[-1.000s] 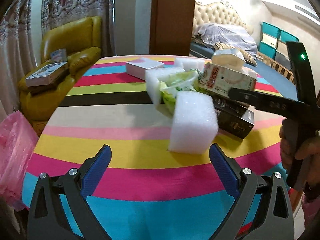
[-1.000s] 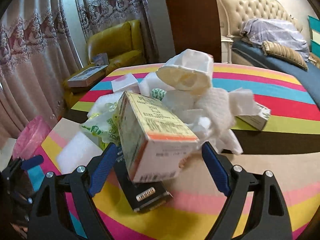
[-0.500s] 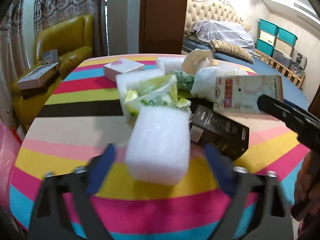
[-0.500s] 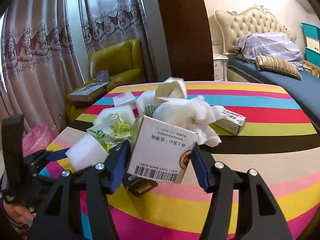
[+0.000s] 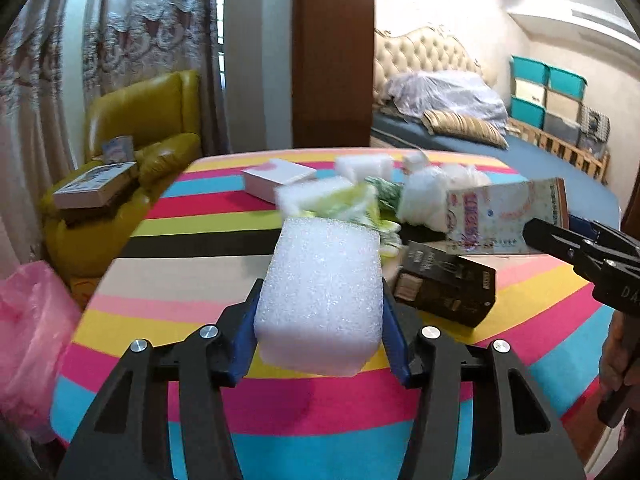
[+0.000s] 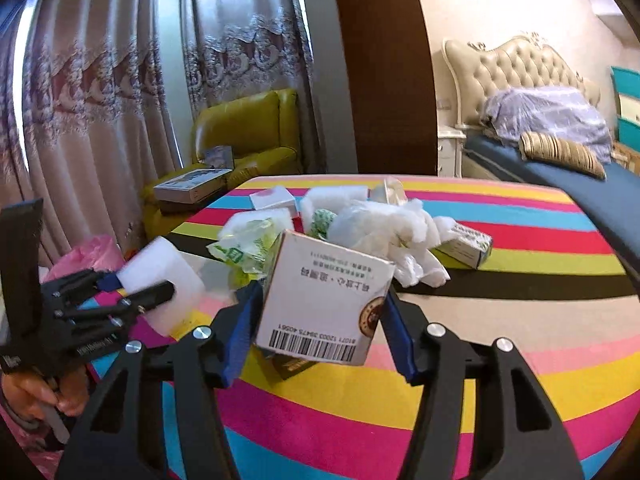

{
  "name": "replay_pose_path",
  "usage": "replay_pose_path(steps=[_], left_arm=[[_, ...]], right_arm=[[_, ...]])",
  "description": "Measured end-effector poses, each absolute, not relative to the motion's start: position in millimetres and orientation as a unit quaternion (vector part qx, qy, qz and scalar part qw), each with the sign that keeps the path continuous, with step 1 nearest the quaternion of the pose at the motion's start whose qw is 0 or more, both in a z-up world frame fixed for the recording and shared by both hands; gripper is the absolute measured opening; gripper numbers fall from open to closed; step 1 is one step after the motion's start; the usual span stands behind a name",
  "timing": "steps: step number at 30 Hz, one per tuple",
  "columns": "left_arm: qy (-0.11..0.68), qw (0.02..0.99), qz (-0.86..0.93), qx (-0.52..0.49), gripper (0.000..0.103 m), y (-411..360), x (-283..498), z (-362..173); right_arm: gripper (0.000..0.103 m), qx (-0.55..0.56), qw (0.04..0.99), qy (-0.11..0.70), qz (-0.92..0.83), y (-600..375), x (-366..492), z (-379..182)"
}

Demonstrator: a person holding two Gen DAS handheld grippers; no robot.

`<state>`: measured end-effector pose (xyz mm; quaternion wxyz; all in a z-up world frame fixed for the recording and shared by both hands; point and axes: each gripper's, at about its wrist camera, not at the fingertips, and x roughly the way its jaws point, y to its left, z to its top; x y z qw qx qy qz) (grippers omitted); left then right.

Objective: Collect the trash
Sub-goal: 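Carry the box and foam block to the pink bin and release both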

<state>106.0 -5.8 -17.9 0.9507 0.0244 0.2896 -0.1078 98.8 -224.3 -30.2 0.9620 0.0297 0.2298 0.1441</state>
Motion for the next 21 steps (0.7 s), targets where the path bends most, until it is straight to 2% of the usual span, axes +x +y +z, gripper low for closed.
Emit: replay_pose_path(steps=[8, 21], left_arm=[[0.273, 0.96, -0.06, 0.012, 0.05, 49.6, 80.2, -4.9], [0.261, 0.965, 0.016, -0.013, 0.05, 135.3, 49.4, 8.1]], right_arm=[[0.056, 0.015, 0.966, 0.191, 0.175, -183.0, 98.8, -6.2], [0.056, -0.001, 0.95, 0.184, 0.251, -107.3, 105.9, 8.6]])
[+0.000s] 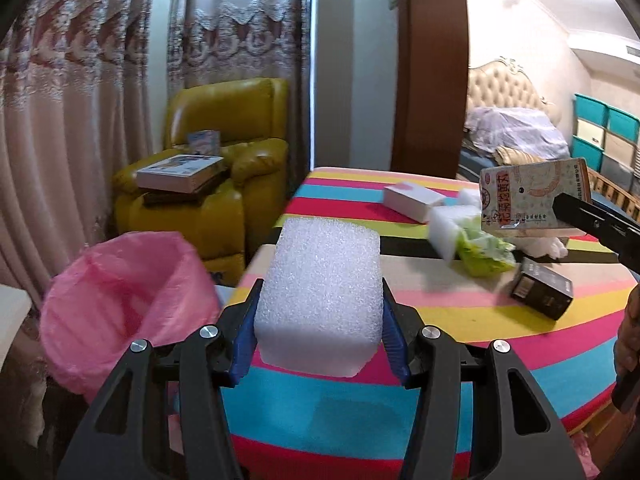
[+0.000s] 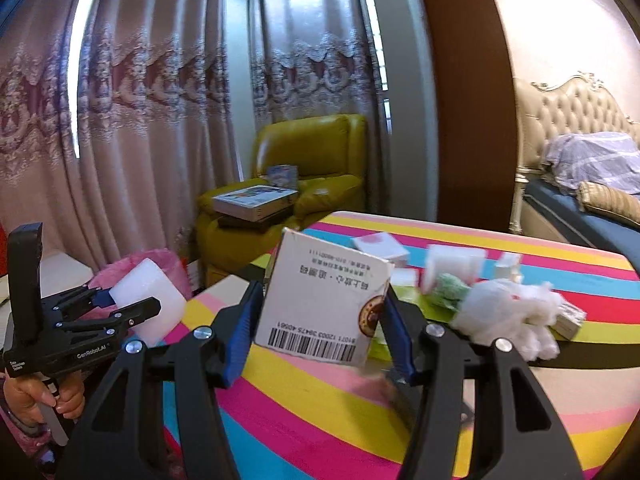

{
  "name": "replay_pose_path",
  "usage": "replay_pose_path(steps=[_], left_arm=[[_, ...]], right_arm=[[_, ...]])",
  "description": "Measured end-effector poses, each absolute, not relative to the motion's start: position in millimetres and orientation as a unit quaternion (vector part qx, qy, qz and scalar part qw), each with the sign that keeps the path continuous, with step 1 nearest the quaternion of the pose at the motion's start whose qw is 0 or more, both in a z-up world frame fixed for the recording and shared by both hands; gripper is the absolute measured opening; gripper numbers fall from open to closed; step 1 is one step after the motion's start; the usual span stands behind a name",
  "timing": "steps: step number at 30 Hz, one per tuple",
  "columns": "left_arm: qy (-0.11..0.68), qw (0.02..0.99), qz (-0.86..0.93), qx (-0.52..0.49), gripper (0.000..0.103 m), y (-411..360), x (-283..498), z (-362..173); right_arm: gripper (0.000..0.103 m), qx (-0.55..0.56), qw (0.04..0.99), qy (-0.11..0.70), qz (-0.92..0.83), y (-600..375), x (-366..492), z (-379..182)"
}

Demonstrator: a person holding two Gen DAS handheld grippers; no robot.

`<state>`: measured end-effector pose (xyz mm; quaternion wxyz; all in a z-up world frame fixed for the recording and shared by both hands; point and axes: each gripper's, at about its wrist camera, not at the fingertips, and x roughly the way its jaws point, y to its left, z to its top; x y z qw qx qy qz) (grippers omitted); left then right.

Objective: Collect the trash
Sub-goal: 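Carry the box and foam block to the pink bin and release both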

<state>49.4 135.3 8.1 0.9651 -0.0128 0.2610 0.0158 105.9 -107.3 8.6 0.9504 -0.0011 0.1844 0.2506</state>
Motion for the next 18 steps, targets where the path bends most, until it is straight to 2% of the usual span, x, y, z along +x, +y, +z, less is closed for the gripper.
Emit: replay_pose_path(steps=[12, 18], left_arm=[[0.256, 0.961, 0.093, -0.04, 0.05, 211.6, 23.7, 17.3], [0.259, 0.955, 0.133, -0.052, 0.05, 251.7, 21.1, 20.3]], right_arm=[[0.056, -0.023, 0.919, 0.214, 0.33, -26.2, 116.2, -4.9], [0.056, 0.0, 0.894, 0.239, 0.378, 21.3, 134.9, -7.6]])
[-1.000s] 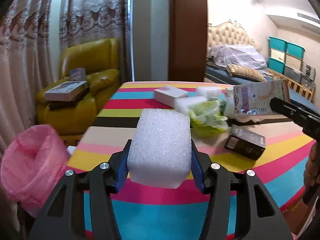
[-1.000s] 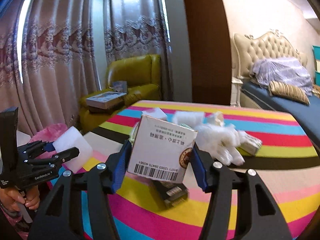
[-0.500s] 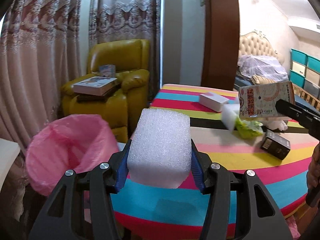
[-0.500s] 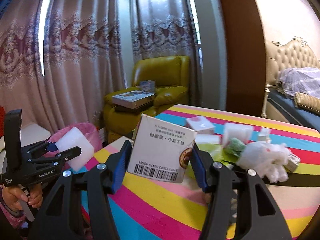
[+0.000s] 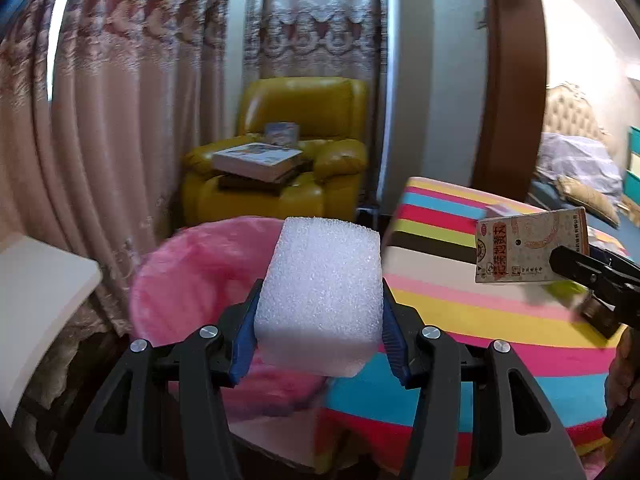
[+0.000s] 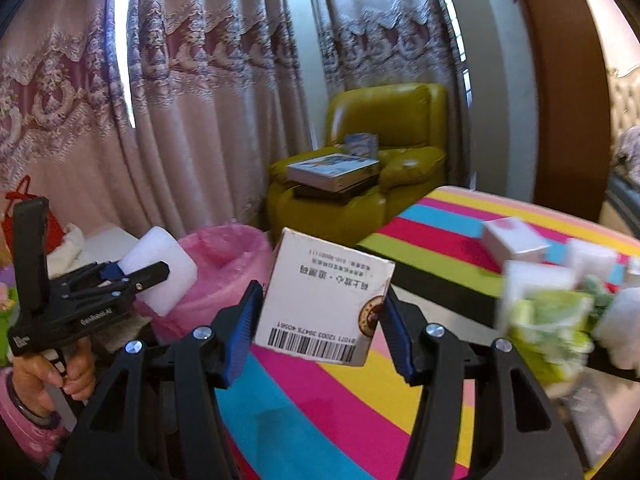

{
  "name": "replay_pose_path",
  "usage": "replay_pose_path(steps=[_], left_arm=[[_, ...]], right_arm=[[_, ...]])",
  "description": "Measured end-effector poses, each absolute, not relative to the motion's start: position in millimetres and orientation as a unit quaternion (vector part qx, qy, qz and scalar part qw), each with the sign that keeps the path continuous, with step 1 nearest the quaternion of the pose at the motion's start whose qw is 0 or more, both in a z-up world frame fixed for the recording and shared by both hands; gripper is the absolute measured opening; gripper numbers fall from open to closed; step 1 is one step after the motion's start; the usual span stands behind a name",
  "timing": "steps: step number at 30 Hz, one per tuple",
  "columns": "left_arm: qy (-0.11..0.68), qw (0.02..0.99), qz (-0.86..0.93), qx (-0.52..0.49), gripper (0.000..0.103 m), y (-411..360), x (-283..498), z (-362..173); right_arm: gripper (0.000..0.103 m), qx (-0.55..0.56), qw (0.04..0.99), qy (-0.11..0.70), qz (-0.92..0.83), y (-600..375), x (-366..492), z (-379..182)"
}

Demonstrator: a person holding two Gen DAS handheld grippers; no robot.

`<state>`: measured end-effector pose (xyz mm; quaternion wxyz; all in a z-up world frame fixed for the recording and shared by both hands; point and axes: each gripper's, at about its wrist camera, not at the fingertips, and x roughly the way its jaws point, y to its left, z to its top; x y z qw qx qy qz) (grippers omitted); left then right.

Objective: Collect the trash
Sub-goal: 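Carry the box and foam block to the pink bin and release both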

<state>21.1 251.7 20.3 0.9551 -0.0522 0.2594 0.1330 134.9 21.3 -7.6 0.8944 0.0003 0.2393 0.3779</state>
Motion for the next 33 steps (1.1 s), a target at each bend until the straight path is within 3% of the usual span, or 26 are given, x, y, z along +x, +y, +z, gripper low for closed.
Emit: replay_pose_path(steps=[6, 16, 18, 20, 21, 33], left_arm=[[0.28, 0.941, 0.164, -0.092, 0.05, 309.2, 28.8, 13.7], [0.291, 0.926, 0.21, -0.113, 0.051, 371.0, 40.1, -12.7], [0.288, 0.926, 0.216, -0.11, 0.057, 374.4, 39.0, -15.5], [0.28, 0.929, 0.223, -0.098, 0.083, 369.8, 34.4, -14.6], [0.273, 0.93, 0.228, -0.091, 0.086, 367.6, 30.6, -13.5], [0.26, 0.941, 0.204, -0.076, 0.093, 306.3, 11.1, -5.1]], right_arm=[[0.056, 0.029, 0.862, 0.262, 0.434, 86.9, 159.5, -4.6], [0.06, -0.03, 0.846, 0.277, 0.455, 186.5, 170.1, -15.6], [0.08, -0.038, 0.843, 0.278, 0.459, 194.3, 169.0, -18.2], [0.081, -0.042, 0.845, 0.271, 0.46, 191.1, 163.6, -19.3], [0.081, -0.044, 0.846, 0.268, 0.459, 187.8, 160.6, -19.3], [0.081, -0.066, 0.877, 0.25, 0.405, 74.3, 124.0, -26.0]])
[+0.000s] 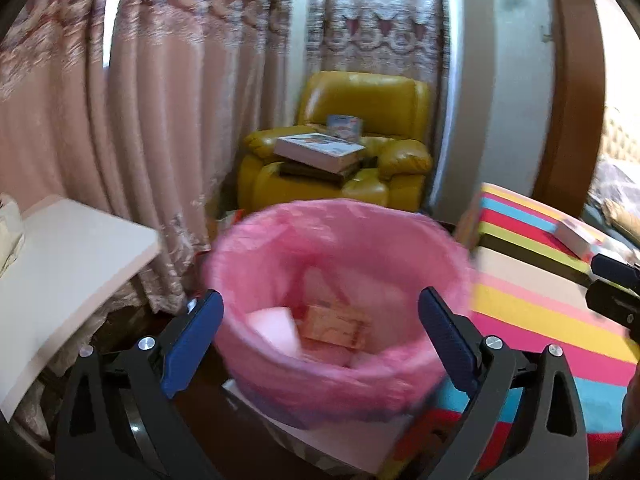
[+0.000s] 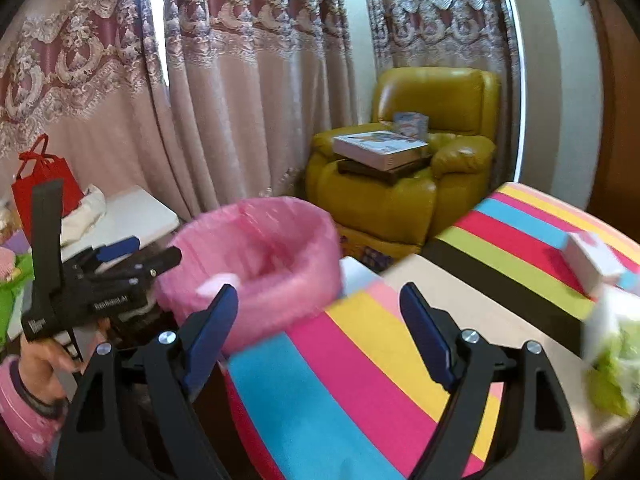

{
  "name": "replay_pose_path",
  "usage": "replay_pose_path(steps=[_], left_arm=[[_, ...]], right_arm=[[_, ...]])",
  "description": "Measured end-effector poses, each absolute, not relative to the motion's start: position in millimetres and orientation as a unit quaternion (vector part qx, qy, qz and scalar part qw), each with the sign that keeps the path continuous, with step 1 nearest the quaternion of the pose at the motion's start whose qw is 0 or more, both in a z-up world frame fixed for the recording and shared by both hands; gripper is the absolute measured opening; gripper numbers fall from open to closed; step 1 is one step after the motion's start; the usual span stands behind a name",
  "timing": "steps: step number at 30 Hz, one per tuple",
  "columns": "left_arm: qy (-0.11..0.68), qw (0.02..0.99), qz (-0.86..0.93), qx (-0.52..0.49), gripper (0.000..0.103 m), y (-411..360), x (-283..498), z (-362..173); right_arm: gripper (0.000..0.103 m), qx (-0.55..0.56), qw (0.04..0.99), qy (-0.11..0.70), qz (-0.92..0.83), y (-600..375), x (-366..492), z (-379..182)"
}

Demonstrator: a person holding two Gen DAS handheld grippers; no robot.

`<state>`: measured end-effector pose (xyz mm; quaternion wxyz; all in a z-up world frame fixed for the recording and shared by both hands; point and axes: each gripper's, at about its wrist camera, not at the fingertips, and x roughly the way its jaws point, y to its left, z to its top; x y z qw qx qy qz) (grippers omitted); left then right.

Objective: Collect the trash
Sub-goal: 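Carry the box and foam block to the pink bin and release both, then grasp the black DORMI box with the right tool while the left tool grasps the green plastic bag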

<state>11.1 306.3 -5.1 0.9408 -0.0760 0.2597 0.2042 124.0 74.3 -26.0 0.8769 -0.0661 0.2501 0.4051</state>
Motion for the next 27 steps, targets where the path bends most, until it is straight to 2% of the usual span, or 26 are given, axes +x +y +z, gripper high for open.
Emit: replay_pose_path(steps=[10, 18, 27], left_arm=[[0.281, 0.955, 0.069, -0.067, 0.093, 200.7, 44.1, -9.4], [0.303, 0.951, -0.023, -0.06, 0.093, 117.3, 76.3, -22.0], [0.342, 0.938, -0.036, -0.051, 0.093, 71.0, 106.6, -29.5]], right_arm=[[0.081, -0.067, 0.92, 0.263, 0.284, -61.9, 125.5, -36.4], [0.081, -0.054, 0.932, 0.307, 0.185, -165.8, 146.6, -50.6], [0.08, -0.071, 0.91, 0.374, 0.163, -183.0, 165.8, -79.4]])
